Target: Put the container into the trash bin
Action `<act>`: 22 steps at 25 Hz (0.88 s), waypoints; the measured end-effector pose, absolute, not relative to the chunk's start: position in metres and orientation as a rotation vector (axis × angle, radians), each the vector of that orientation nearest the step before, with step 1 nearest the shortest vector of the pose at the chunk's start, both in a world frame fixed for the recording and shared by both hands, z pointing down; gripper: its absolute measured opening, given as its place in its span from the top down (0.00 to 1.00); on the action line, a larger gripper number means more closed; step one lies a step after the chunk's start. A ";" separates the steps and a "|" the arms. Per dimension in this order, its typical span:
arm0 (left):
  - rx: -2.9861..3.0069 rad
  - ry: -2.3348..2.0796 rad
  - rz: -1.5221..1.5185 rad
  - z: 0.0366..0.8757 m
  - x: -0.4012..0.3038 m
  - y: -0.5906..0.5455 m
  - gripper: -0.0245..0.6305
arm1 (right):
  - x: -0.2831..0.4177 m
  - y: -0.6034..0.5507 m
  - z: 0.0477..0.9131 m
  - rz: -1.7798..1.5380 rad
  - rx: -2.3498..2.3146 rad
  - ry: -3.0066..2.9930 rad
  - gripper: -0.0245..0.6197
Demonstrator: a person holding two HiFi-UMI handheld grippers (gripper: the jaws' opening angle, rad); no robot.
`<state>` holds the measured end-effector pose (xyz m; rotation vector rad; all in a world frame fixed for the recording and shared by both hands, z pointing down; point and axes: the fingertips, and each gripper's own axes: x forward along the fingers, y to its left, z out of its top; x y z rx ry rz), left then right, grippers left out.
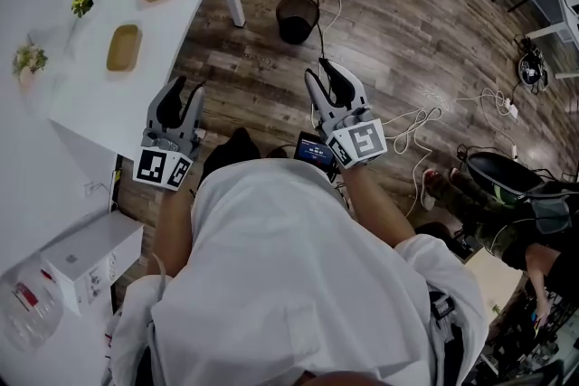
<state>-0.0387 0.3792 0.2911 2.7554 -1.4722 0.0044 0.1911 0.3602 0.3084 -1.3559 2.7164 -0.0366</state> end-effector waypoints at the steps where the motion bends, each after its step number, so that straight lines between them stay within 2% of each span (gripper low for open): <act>1: 2.749 -1.476 0.003 0.292 -0.041 0.376 0.73 | 0.190 0.357 0.309 -0.043 -1.353 2.717 0.73; 11: 2.751 -1.510 -0.033 0.299 -0.071 0.305 0.75 | 0.170 0.289 0.325 -0.088 -1.328 2.755 0.74; 22: 2.736 -1.569 -0.107 0.274 -0.133 0.155 0.75 | 0.096 0.131 0.299 -0.114 -1.206 2.814 0.74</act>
